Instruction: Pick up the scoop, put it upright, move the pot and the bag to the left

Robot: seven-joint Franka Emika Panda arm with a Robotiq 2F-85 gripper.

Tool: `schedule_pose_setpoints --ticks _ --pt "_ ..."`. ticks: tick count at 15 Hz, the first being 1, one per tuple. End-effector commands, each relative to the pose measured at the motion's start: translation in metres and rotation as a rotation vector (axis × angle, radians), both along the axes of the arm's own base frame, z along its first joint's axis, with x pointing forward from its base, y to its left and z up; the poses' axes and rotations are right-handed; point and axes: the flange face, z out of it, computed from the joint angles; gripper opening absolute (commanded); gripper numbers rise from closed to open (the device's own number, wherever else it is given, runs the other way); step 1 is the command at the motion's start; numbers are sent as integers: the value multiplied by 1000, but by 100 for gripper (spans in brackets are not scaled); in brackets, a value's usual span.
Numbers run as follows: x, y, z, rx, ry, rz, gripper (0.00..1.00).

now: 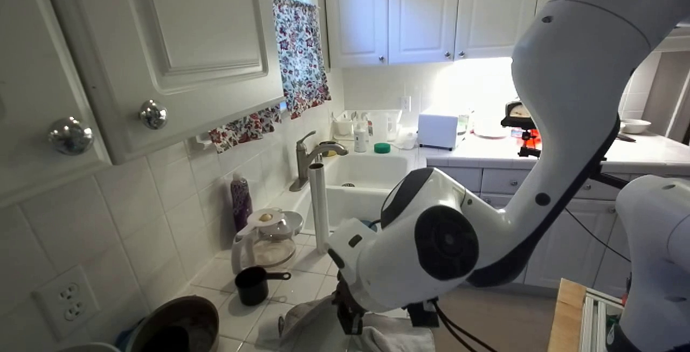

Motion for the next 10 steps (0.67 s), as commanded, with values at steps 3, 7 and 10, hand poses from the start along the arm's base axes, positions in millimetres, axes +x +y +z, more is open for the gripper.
schedule_pose_setpoints --ticks 3,7,10 --pt "-2 36 -15 -40 10 306 3" --pt "8 33 -39 -22 106 493 3" --pt "10 28 -59 -18 183 624 3"
